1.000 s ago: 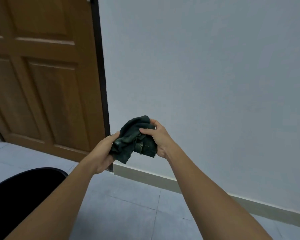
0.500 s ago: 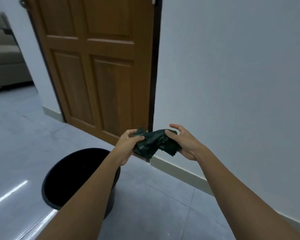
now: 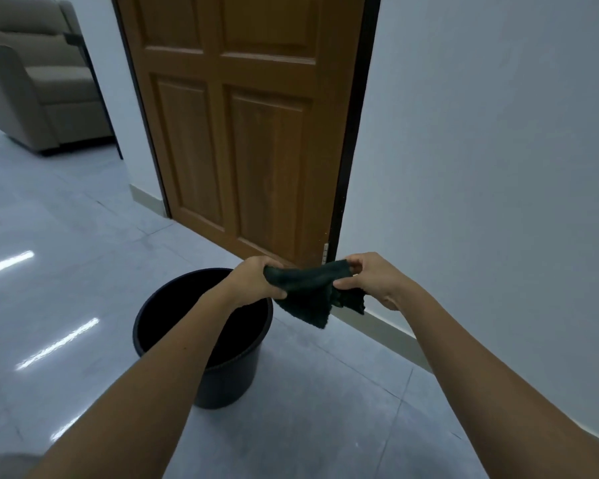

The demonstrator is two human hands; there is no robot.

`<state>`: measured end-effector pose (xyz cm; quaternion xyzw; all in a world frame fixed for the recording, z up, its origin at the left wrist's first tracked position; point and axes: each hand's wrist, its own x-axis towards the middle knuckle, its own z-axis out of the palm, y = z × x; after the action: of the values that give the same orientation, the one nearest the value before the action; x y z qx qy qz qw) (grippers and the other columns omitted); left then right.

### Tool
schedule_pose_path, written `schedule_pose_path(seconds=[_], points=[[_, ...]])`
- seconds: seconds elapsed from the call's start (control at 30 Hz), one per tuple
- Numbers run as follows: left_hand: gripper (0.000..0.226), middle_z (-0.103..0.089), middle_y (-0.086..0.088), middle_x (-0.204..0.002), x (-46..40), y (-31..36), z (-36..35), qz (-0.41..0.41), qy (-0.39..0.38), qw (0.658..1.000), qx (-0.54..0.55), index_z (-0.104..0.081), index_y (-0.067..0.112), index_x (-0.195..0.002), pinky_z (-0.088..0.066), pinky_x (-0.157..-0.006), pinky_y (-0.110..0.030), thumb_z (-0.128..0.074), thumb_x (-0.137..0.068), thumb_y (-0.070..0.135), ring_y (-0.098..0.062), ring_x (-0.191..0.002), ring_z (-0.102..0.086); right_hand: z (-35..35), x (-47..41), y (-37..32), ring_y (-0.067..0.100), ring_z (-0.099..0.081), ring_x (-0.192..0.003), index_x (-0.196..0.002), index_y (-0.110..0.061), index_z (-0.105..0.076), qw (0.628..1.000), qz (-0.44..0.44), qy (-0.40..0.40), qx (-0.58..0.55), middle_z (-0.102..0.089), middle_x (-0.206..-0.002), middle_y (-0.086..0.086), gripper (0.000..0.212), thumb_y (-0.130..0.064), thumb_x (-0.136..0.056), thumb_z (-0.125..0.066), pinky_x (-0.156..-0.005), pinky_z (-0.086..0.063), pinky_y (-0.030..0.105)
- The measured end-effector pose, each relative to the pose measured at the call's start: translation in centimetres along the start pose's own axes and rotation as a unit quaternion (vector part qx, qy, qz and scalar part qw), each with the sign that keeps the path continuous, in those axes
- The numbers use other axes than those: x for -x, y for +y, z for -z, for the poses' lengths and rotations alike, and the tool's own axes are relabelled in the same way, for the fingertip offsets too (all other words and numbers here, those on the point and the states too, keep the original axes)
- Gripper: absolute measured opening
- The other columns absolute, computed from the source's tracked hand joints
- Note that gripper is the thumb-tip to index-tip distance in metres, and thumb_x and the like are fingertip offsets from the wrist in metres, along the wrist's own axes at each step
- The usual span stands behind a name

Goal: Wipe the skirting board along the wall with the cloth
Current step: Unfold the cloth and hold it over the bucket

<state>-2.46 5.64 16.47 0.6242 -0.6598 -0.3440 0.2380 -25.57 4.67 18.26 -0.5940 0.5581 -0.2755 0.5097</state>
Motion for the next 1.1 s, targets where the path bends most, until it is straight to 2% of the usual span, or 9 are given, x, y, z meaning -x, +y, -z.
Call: schedule_pose_path(seconds=[0.17, 0.3, 0.43, 0.57, 0.7, 0.83, 0.9, 0.97, 1.1], points=[[0.027, -0.063, -0.013, -0.111, 0.0, -0.4, 0.9, -0.021, 0.041, 0.983, -0.180, -0.059, 0.006, -0.109, -0.040, -0.079, -0.028, -0.067, -0.085, 0.016, -0.029, -0.105, -0.057, -2.1, -0.8, -0.2, 0.029, -0.067, -0.094, -0.090, -0.014, -0.064, 1.000, 0.005, 0.009, 0.004, -0.068, -0.100, 0.016, 0.005, -0.011, -0.087, -0.066, -0.086, -0.057, 0.040], [0.002, -0.061, -0.004, -0.094, 0.2, -1.2, 1.5, -0.004, 0.098, 0.995, -0.007, -0.055, 0.015, -0.092, -0.041, -0.077, -0.029, -0.056, -0.093, 0.016, -0.025, -0.096, -0.057, -3.5, -1.3, -0.2, 0.031, -0.065, -0.096, -0.095, -0.015, -0.057, 0.997, 0.011, 0.022, -0.067, -0.065, -0.108, 0.020, 0.003, -0.013, -0.094, -0.056, -0.089, -0.055, 0.043], [0.013, -0.064, -0.012, -0.101, 0.3, -2.1, 1.6, 0.018, 0.107, 0.970, 0.218, -0.052, 0.025, -0.091, -0.055, -0.086, -0.042, -0.053, -0.095, 0.013, -0.027, -0.097, -0.063, -4.0, -1.6, -0.9, 0.030, -0.062, -0.093, -0.095, -0.019, -0.053, 0.995, -0.012, 0.043, -0.091, -0.064, -0.103, 0.017, 0.006, -0.013, -0.096, -0.051, -0.087, -0.051, 0.042], [0.014, -0.061, -0.013, -0.094, 0.4, -1.7, 2.1, 0.047, 0.119, 0.947, 0.294, -0.048, 0.028, -0.094, -0.052, -0.064, -0.028, -0.049, -0.098, 0.015, -0.021, -0.080, -0.060, -4.2, -1.4, -1.1, 0.026, -0.061, -0.086, -0.102, -0.016, -0.056, 0.991, -0.032, 0.022, -0.131, -0.064, -0.095, 0.011, 0.008, -0.013, -0.095, -0.052, -0.071, -0.053, 0.037], [0.008, -0.065, -0.005, -0.096, 1.1, -1.6, 3.3, 0.071, 0.011, 0.929, 0.363, -0.063, 0.015, -0.096, -0.051, -0.065, -0.020, -0.063, -0.090, 0.010, -0.015, -0.088, -0.061, -4.1, -1.7, -0.7, 0.029, -0.060, -0.098, -0.100, -0.022, -0.057, 0.993, -0.033, 0.053, -0.102, -0.062, -0.108, 0.009, 0.008, -0.019, -0.096, -0.051, -0.071, -0.051, 0.037], [0.030, -0.067, -0.002, -0.100, 1.0, -2.4, 2.9, 0.032, 0.028, 0.993, 0.108, -0.065, 0.013, -0.108, -0.050, -0.077, -0.022, -0.069, -0.081, 0.001, -0.017, -0.094, -0.062, -4.9, -2.1, -0.4, 0.032, -0.057, -0.108, -0.106, -0.036, -0.051, 0.995, -0.017, 0.073, -0.070, -0.052, -0.124, 0.009, 0.021, -0.017, -0.097, -0.050, -0.080, -0.057, 0.042], [0.021, -0.064, -0.003, -0.100, 0.8, -2.7, 2.4, 0.019, 0.036, 0.998, -0.041, -0.065, 0.010, -0.108, -0.045, -0.081, -0.026, -0.064, -0.087, 0.008, -0.019, -0.093, -0.059, -5.2, -2.2, -0.3, 0.032, -0.057, -0.106, -0.113, -0.033, -0.052, 0.990, -0.021, 0.055, -0.127, -0.053, -0.122, 0.012, 0.025, -0.015, -0.095, -0.053, -0.073, -0.057, 0.037], [0.016, -0.062, -0.006, -0.098, 0.6, -2.8, 2.2, 0.018, 0.040, 0.994, -0.103, -0.062, 0.010, -0.107, -0.041, -0.078, -0.027, -0.057, -0.093, 0.016, -0.018, -0.089, -0.054, -5.1, -2.2, -0.3, 0.031, -0.058, -0.106, -0.117, -0.021, -0.058, 0.986, -0.029, -0.001, -0.161, -0.057, -0.120, 0.014, 0.033, -0.009, -0.087, -0.065, -0.085, -0.056, 0.039], [0.029, -0.062, -0.008, -0.102, 0.3, -2.9, 2.8, 0.013, 0.079, 0.993, -0.088, -0.062, 0.008, -0.107, -0.039, -0.079, -0.031, -0.047, -0.098, 0.031, -0.023, -0.094, -0.055, -4.5, -2.1, -1.0, 0.027, -0.057, -0.107, -0.120, -0.012, -0.061, 0.995, -0.014, -0.031, 0.096, -0.062, -0.114, 0.008, 0.048, -0.002, -0.075, -0.076, -0.095, -0.050, 0.038]])
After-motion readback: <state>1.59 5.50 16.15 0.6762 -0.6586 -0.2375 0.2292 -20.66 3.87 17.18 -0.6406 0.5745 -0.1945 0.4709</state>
